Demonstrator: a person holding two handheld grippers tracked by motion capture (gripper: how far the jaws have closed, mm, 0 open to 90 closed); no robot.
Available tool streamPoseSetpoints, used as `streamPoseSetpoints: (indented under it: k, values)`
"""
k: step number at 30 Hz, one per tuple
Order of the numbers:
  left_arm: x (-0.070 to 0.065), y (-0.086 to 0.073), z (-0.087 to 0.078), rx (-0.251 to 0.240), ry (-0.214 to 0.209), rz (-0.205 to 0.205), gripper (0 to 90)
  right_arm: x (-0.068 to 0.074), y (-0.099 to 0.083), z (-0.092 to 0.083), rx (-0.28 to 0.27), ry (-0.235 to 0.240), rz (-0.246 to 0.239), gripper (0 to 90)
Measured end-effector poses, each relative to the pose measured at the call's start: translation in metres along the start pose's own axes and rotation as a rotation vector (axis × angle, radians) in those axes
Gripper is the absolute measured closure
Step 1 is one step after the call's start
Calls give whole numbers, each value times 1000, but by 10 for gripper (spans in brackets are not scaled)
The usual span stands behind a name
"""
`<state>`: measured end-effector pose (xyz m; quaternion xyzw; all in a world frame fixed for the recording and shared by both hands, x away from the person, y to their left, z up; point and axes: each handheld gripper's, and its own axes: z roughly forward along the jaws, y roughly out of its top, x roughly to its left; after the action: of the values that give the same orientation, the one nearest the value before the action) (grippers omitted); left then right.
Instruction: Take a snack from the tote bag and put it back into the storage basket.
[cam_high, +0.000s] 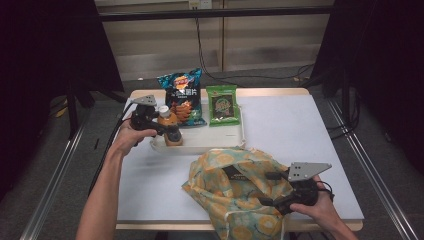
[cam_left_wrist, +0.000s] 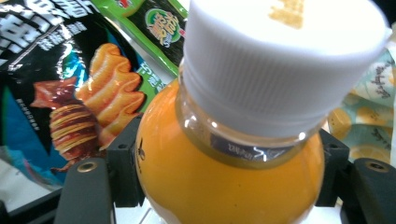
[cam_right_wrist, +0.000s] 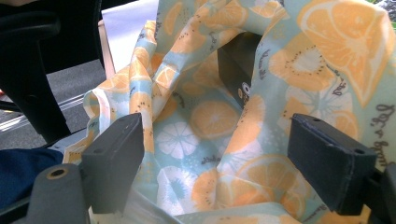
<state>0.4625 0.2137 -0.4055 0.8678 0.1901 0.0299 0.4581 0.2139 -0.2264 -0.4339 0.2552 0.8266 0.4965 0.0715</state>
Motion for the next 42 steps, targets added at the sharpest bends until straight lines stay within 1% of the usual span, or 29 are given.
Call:
streamPoseSetpoints:
  k: [1, 4, 5, 7, 8, 9, 12, 15, 17, 18, 19, 20, 24, 25, 26, 28, 30, 33, 35, 36, 37, 38, 39, 40, 41, 42]
  values:
    - [-1, -1, 1, 0, 2, -8, 308, 0, 0, 0, -3, -2, 0, 185]
    - [0, -3, 4, 16, -4, 3, 307, 0, 0, -1, -4, -1, -3, 185]
    - [-1, -3, 5, 30, -1, -1, 307, 0, 0, -1, -3, -1, -1, 185]
    - [0, -5, 7, 36, 2, 7, 307, 0, 0, -1, -4, -1, -2, 185]
    - [0, -5, 7, 34, 5, 5, 307, 0, 0, -1, -4, -2, -3, 185]
    - [0, -5, 7, 29, -1, 8, 307, 0, 0, -1, -4, -2, -3, 185]
    - [-3, -5, 8, 25, 8, -12, 306, 0, 0, -1, -3, -1, -1, 185]
    - [-4, -4, 9, 33, 19, -6, 303, 0, 0, -1, -2, 0, -1, 185]
    - [-5, -4, 9, 33, 23, -12, 302, 0, 0, 0, -1, 1, -3, 185]
    - [-6, -4, 10, 29, 27, -22, 301, 0, 0, 0, 0, -1, -6, 185]
    - [-7, -4, 10, 38, 29, -10, 301, 0, 0, 0, 1, -3, -7, 185]
    - [-8, -3, 10, 35, 35, -17, 301, 1, 0, -1, 2, -2, -6, 185]
    - [-9, -3, 10, 41, 44, -10, 299, 0, 0, -1, -2, -1, -5, 185]
    - [-10, -3, 11, 33, 49, -22, 298, 0, 0, -1, 0, 0, -5, 185]
    - [-10, -3, 11, 33, 52, -24, 298, 0, 0, 0, 0, 0, -6, 185]
    - [-11, -3, 11, 35, 60, -20, 294, 0, 0, 0, -1, -1, -7, 185]
    - [-12, -3, 11, 35, 70, -27, 274, 0, 0, -1, -2, -1, -5, 185]
    - [-13, -3, 12, 32, 81, -46, 212, 1, 0, -1, 1, -3, -6, 184]
    - [-16, -2, 13, 37, 93, -57, 199, 1, 0, -1, 1, -3, -8, 185]
    - [-16, -2, 12, 31, 96, -62, 180, 1, 0, -1, 0, -3, -8, 185]
    - [-17, -2, 12, 14, 99, -80, 158, 1, 0, -1, 0, -3, -7, 185]
    - [-17, -1, 11, 18, 107, -67, 157, 0, 0, -1, 0, -3, -7, 185]
    - [-19, -1, 11, 0, 114, -72, 151, 0, 0, -1, 0, -3, -7, 185]
    - [-21, -1, 9, -14, 134, -69, 148, 0, 0, -1, 0, -3, -8, 185]
    - [-23, -1, 7, -34, 137, -81, 147, 0, 0, -1, 0, -3, -6, 185]
    - [-24, -2, 6, -43, 151, -93, 143, 0, 0, -1, -1, -5, -8, 185]
